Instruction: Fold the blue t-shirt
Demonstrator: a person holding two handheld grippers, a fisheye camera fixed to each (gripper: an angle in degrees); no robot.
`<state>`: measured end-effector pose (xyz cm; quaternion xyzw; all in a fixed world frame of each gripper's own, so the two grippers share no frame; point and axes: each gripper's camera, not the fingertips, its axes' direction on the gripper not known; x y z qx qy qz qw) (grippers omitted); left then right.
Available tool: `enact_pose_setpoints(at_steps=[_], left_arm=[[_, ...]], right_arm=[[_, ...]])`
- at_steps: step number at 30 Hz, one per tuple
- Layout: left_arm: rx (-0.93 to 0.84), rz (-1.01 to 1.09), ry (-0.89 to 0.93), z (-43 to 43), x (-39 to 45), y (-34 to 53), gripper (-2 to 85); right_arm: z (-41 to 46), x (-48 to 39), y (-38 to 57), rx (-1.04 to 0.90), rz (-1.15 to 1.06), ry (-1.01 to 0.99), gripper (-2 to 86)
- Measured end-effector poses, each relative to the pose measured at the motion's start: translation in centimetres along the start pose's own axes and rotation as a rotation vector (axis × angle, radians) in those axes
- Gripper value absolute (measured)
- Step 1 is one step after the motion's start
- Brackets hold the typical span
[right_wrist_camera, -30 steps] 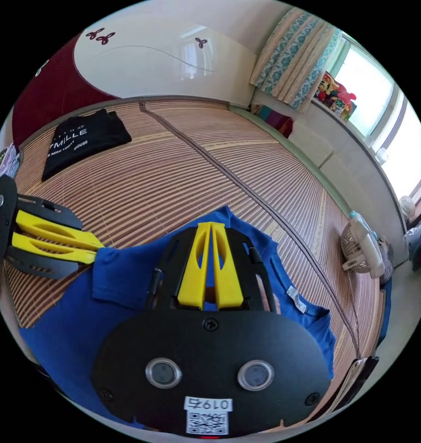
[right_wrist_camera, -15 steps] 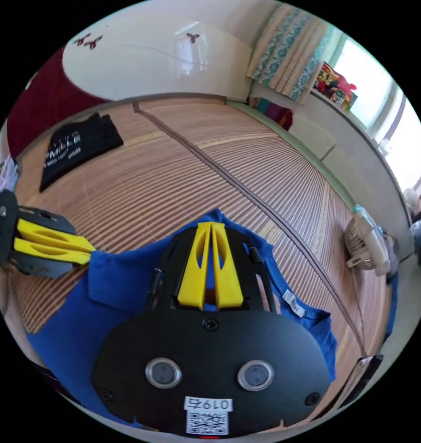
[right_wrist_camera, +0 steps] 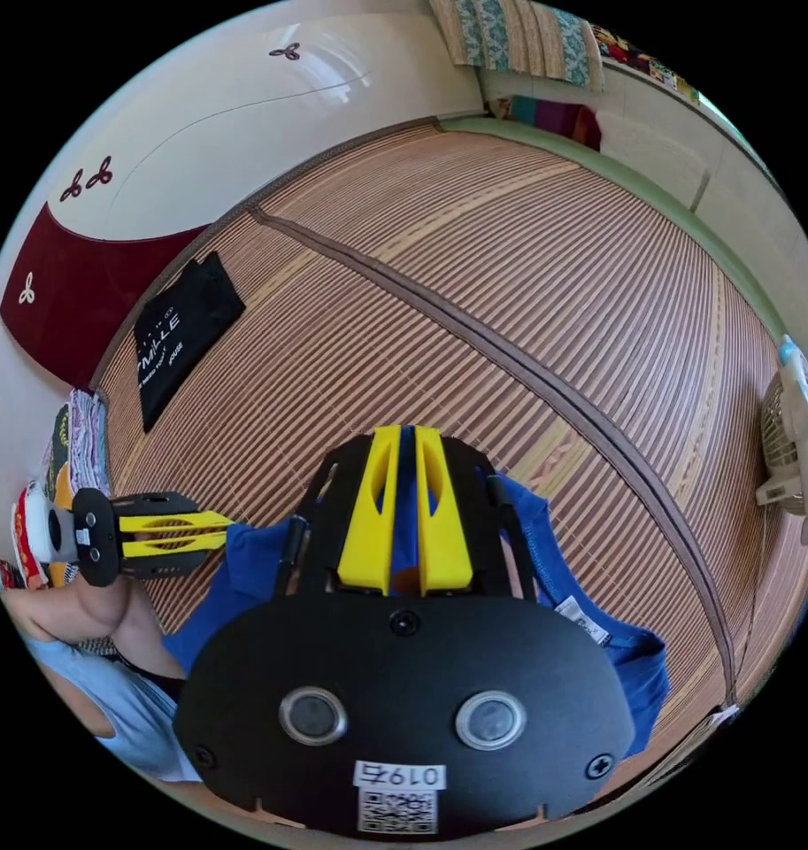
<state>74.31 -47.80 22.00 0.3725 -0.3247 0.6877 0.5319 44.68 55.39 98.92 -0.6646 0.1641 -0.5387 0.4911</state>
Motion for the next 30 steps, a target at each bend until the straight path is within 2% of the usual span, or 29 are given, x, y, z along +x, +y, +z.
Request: enact_pose_setpoints(at_steps=[4, 10, 16, 23, 27, 30], left_arm=[[-0.001, 0.005, -0.011, 0.5, 0.0, 0.3, 0.4], [-0.010, -0.016, 0.000, 1.5, -0.6, 0.9, 0.6], [-0.025, -0.069, 0.034, 2.5, -1.6, 1.6, 0.7], [-0.049, -0.064, 0.113, 2.8, -3.4, 3.1, 0.9], [-0.022, -0.114, 0.081, 2.6, -5.0, 4.3, 0.8], [0.098, -0.148, 0.126, 2.0, -5.2, 5.2, 0.8]], right_arm=[[-0.1, 1.6, 1.2, 0.035, 0.015, -0.032, -0.6], [-0.8, 6.6, 4.5, 0.162, 0.246, -0.179, -0.9], [-0.6, 6.6, 6.7, 0.160, 0.296, -0.222, -0.5], [-5.5, 3.6, 8.5, 0.173, 0.197, -0.150, 0.5], [-9.3, 1.0, 10.4, 0.217, 0.125, -0.102, 0.4], [-10.8, -2.1, 11.9, 0.171, 0.048, -0.042, -0.3]])
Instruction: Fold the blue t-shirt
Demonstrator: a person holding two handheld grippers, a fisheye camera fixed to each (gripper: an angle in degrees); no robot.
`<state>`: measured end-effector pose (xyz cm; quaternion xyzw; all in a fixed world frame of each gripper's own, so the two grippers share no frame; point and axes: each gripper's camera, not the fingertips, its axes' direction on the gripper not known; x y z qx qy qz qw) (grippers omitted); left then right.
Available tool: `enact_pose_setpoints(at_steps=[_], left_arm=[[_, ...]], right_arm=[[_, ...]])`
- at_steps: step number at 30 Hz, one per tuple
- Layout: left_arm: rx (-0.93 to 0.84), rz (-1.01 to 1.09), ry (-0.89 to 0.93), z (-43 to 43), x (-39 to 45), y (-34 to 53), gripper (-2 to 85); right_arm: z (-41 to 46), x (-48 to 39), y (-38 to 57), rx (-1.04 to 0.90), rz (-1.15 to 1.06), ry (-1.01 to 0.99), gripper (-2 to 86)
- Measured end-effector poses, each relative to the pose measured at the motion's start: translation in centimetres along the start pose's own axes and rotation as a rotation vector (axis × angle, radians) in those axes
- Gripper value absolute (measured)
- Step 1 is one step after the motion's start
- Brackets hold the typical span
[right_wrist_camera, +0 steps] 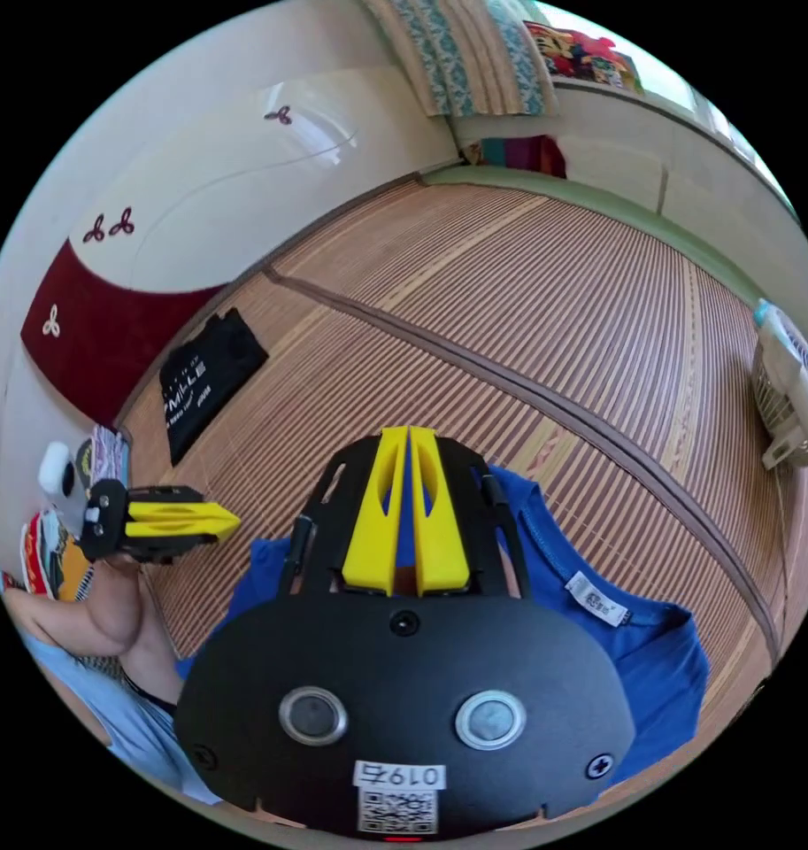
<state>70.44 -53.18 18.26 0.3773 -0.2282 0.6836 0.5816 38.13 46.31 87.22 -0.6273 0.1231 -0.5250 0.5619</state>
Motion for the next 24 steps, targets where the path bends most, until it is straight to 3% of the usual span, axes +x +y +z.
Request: enact_pose_setpoints(at_steps=[4, 9, 12, 16, 19, 22, 24], left_arm=[[0.096, 0.032, 0.083, 0.8, 2.2, 1.0, 0.8], [-0.075, 0.056, -0.059, 5.1, 3.1, 1.7, 0.7], [-0.022, 0.024, -0.035, 4.3, 2.4, 2.3, 0.7], [0.154, -0.022, -0.027, 0.1, 1.4, 3.3, 0.8], [0.151, -0.056, 0.075, -0.7, 0.3, 3.9, 0.8], [0.126, -0.073, 0.207, 0.2, 0.0, 4.4, 0.8], [0.154, -0.069, 0.193, 0.2, 0.6, 4.9, 0.8]], right_arm=[[-0.1, -3.5, 1.9, -0.094, -0.064, 0.000, -0.7], [-2.4, -6.6, 3.3, -0.073, -0.040, 0.010, -0.9], [-7.9, -10.4, 5.1, 0.011, -0.068, 0.024, -0.9], [-20.3, -21.2, 14.5, 0.223, -0.196, 0.117, -0.6], [-25.5, -32.5, 25.0, 0.281, -0.279, 0.144, 0.7], [-25.5, -45.1, 34.5, 0.178, -0.379, 0.172, 4.6], [-25.1, -51.7, 39.0, 0.134, -0.397, 0.211, 5.2]])
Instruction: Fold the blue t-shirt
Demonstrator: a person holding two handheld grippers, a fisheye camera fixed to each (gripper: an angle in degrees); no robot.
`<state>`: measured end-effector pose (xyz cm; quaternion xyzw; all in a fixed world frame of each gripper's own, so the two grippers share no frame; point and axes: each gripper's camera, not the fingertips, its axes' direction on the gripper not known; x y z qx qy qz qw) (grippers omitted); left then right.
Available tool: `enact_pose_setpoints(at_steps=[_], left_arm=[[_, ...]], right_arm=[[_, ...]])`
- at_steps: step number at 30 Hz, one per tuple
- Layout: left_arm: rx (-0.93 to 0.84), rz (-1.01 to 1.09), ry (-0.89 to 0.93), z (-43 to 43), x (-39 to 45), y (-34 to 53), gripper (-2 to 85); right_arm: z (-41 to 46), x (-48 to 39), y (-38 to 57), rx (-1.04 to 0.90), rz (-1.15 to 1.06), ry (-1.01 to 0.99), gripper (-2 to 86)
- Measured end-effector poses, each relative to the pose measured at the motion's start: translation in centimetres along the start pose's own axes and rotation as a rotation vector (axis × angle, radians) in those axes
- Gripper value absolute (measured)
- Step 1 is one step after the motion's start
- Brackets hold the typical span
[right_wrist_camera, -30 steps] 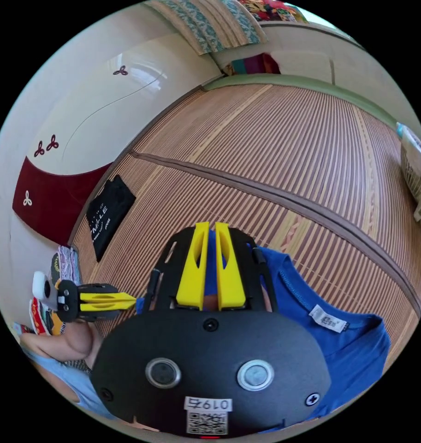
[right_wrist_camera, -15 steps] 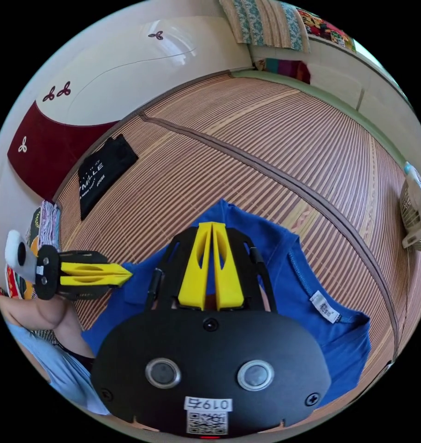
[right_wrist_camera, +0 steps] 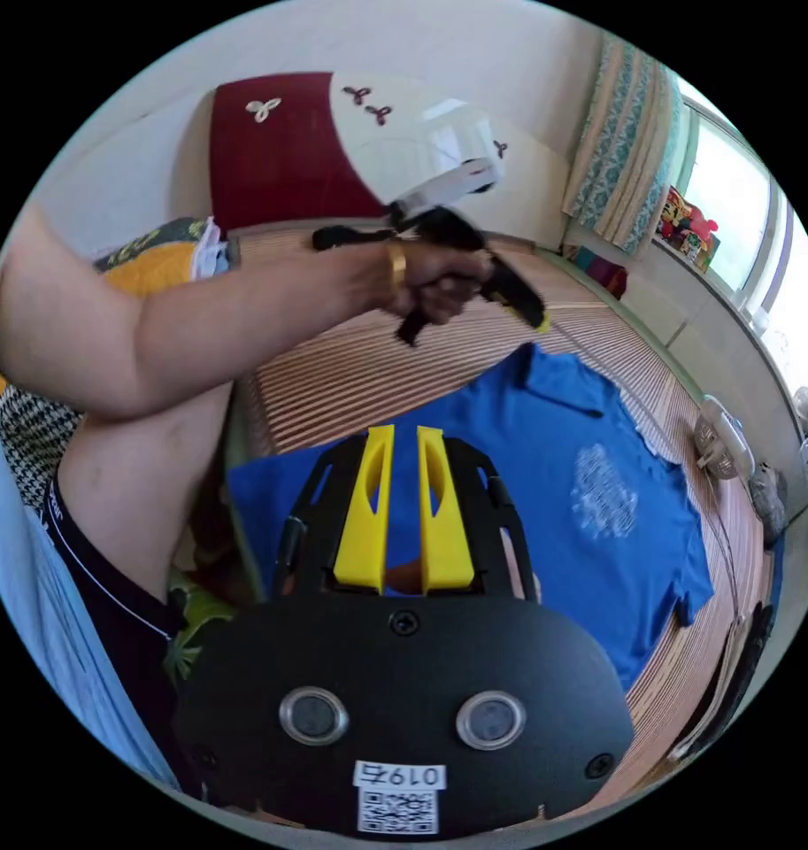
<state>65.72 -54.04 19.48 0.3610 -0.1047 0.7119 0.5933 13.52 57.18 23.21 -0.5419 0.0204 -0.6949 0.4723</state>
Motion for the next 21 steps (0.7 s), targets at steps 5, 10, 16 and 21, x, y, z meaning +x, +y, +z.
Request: enact_pose_setpoints(at_steps=[5, 10, 16, 21], left_arm=[[-0.101, -0.027, -0.489, -1.2, 0.5, 0.3, 0.9], [-0.137, -0.083, -0.185, -1.9, -3.0, 0.7, 0.9], [-0.062, -0.008, 0.046, 0.6, -1.8, 0.4, 0.9], [-0.200, 0.048, -0.069, 5.1, -0.8, 0.8, 0.8]], right_arm=[[-4.9, -14.0, 0.3, -0.069, -0.080, 0.062, 6.8], [-8.6, -18.4, -3.2, -0.103, -0.094, 0.099, 11.5], [-11.2, -24.8, -6.9, -0.159, -0.141, 0.133, 12.6], [-15.1, -29.9, -8.0, -0.143, -0.175, 0.197, 10.5]])
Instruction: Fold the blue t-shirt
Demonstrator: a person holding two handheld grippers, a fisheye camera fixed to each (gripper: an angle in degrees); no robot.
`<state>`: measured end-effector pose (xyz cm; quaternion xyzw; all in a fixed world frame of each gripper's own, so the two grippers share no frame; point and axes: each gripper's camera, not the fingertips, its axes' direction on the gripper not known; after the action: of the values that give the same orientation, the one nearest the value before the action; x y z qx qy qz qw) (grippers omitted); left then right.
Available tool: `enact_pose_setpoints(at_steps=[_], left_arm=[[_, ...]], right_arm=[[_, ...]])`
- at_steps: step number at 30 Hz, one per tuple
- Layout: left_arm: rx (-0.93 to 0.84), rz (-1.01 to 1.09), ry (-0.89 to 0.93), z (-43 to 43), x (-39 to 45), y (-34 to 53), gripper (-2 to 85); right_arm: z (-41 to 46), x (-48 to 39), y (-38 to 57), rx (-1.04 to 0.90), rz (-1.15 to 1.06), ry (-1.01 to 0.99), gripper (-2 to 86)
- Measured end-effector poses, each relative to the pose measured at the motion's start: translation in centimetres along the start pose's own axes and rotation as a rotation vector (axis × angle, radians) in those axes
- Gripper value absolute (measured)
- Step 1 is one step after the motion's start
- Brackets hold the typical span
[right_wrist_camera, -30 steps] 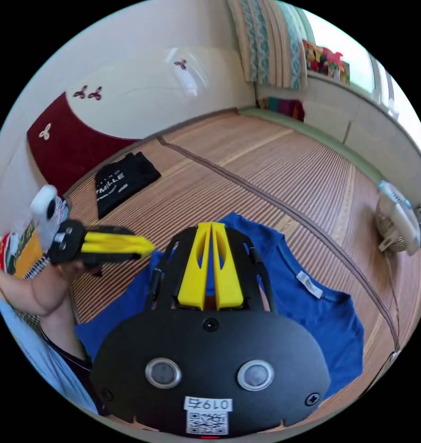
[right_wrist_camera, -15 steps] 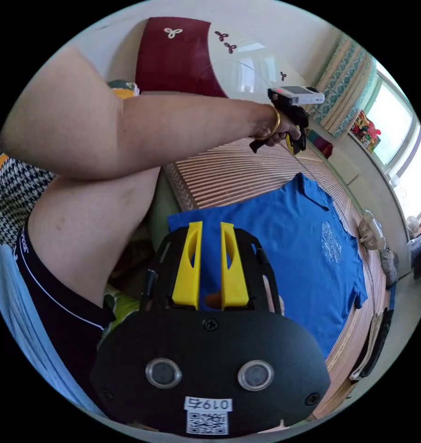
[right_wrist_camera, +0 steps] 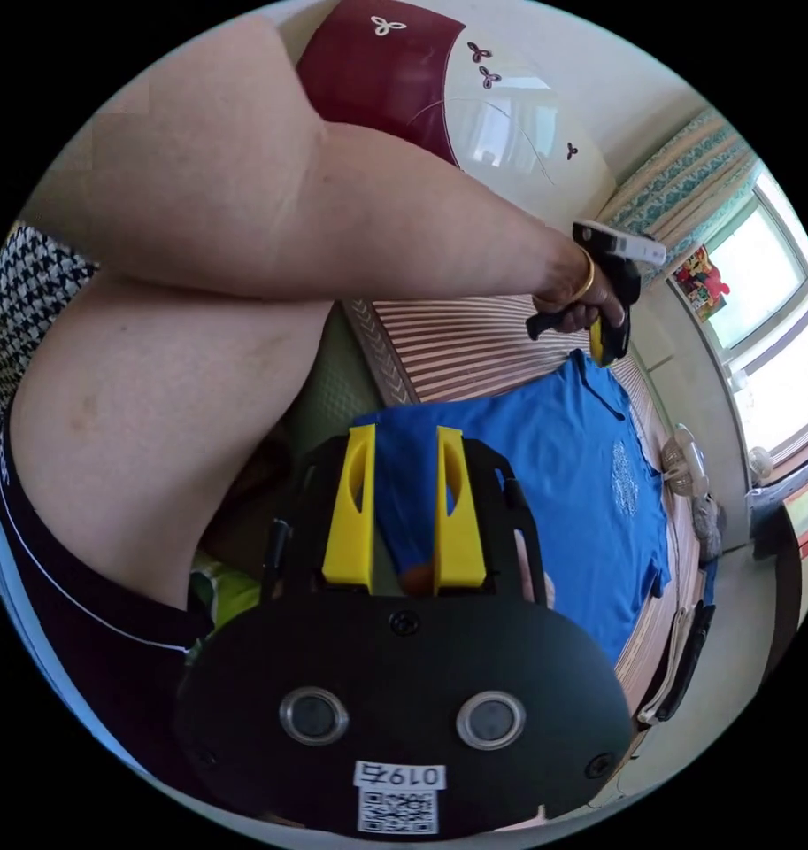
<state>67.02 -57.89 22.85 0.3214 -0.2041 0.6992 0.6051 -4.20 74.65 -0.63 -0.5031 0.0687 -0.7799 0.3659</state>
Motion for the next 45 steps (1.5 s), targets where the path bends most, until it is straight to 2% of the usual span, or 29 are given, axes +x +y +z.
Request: enact_pose_setpoints(at_steps=[9, 17, 23, 31, 37, 45], left_arm=[[0.002, -0.018, 0.057, -0.3, -1.2, -0.3, 0.7], [-0.033, -0.049, 0.105, -0.5, -2.3, -0.7, 0.8], [-0.043, -0.059, 0.109, -1.4, -2.3, -1.3, 0.8], [-0.045, -0.072, 0.116, -3.6, -1.7, -2.4, 0.9], [-0.049, -0.051, 0.076, -6.0, -0.1, -3.6, 0.8], [-0.071, 0.008, 0.014, -9.7, 2.7, -5.5, 0.9]], right_arm=[[-7.2, -7.5, -3.2, 0.005, -0.176, 0.091, 9.8], [-10.3, -9.9, -6.3, -0.050, -0.191, 0.190, 6.8], [-13.0, -8.7, -7.5, -0.048, -0.160, 0.141, 1.2], [-16.2, -8.7, -7.9, -0.006, -0.198, 0.071, -0.5], [-16.4, -7.7, -7.4, -0.004, -0.200, 0.016, -0.4], [-14.3, -12.4, -6.2, -0.031, -0.337, 0.178, 1.1]])
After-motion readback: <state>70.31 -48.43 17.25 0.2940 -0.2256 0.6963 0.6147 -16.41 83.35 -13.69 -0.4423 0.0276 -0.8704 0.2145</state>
